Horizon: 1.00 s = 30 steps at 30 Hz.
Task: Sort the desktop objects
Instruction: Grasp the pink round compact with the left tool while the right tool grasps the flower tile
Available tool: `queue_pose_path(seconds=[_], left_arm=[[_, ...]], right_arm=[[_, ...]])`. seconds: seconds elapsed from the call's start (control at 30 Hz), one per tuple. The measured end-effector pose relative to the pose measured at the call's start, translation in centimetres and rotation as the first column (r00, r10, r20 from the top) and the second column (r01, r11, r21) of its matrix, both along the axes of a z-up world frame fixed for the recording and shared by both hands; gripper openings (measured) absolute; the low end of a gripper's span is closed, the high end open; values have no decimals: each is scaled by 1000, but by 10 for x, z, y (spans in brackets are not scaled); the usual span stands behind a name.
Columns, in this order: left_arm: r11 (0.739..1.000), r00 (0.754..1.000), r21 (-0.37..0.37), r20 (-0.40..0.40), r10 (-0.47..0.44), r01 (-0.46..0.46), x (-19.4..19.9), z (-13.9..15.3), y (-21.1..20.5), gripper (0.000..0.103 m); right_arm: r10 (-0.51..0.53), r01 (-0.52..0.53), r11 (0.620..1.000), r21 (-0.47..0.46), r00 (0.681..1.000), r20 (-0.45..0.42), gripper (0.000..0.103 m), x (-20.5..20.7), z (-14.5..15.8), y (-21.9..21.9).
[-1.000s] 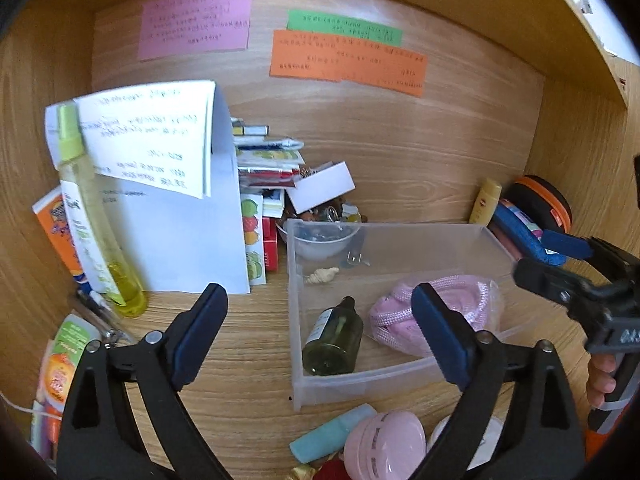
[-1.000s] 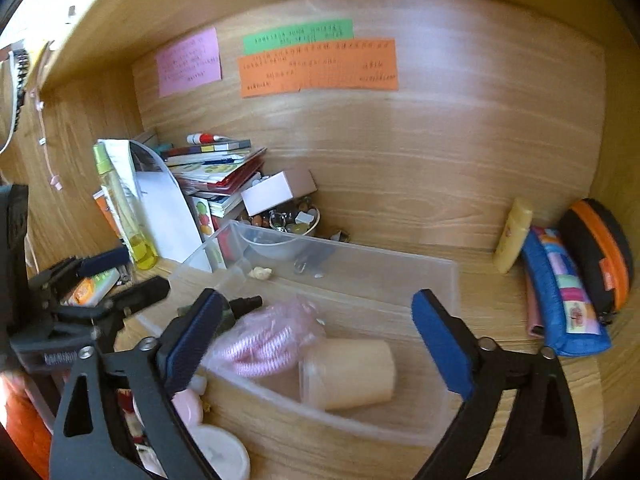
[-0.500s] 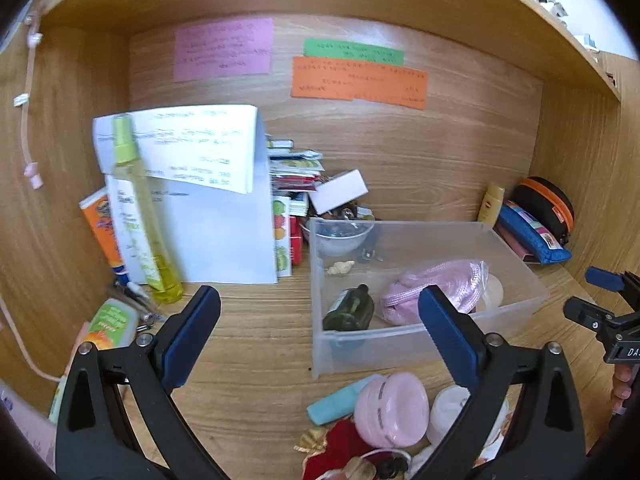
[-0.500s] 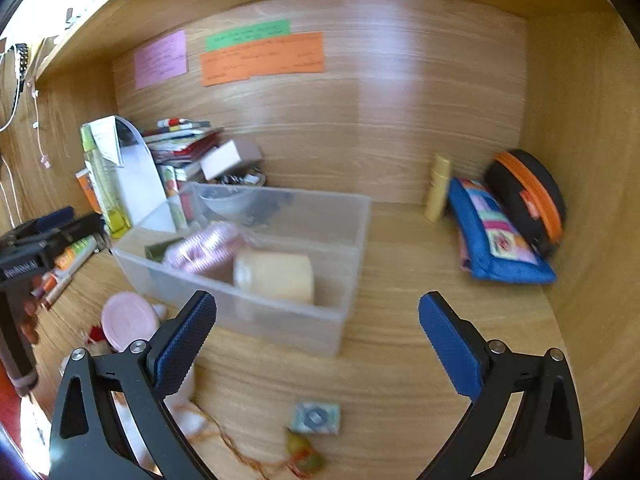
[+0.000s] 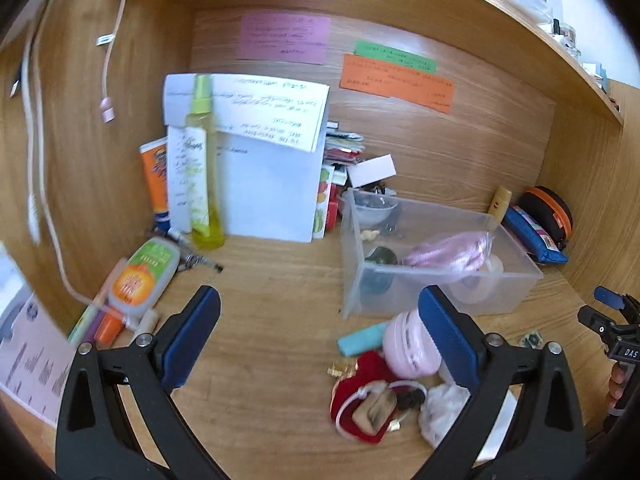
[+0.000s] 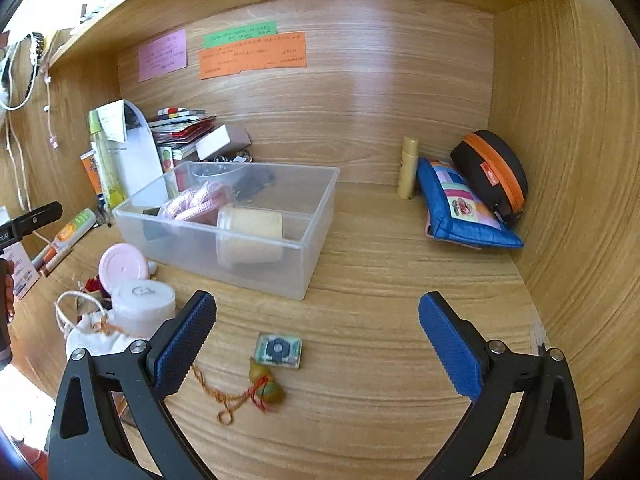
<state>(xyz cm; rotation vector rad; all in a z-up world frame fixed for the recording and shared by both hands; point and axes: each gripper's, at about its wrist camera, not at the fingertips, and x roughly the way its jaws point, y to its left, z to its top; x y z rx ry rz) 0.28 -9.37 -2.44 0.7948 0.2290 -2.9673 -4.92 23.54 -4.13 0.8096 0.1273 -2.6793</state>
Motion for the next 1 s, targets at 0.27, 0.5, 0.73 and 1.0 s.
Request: queue_pose_path(seconds=[0.27, 0.5, 0.73, 1.0], left_arm=[[997, 996, -44, 70, -58, 62, 17, -4, 19, 101], [993, 986, -34, 124, -108, 113, 1, -15, 36, 101], [986, 963, 11, 212, -165, 166, -31, -25, 44, 95], [965, 930, 18, 263, -257, 262, -53, -35, 57, 73]], right_arm=[[12, -12, 1000, -7, 998, 57, 103, 9, -16, 10], [36, -36, 999, -2, 995, 98, 103, 9, -29, 9], [59, -57, 998, -14, 982, 178, 102, -12, -42, 6], [112, -115, 993, 1, 968, 224, 100, -24, -49, -14]])
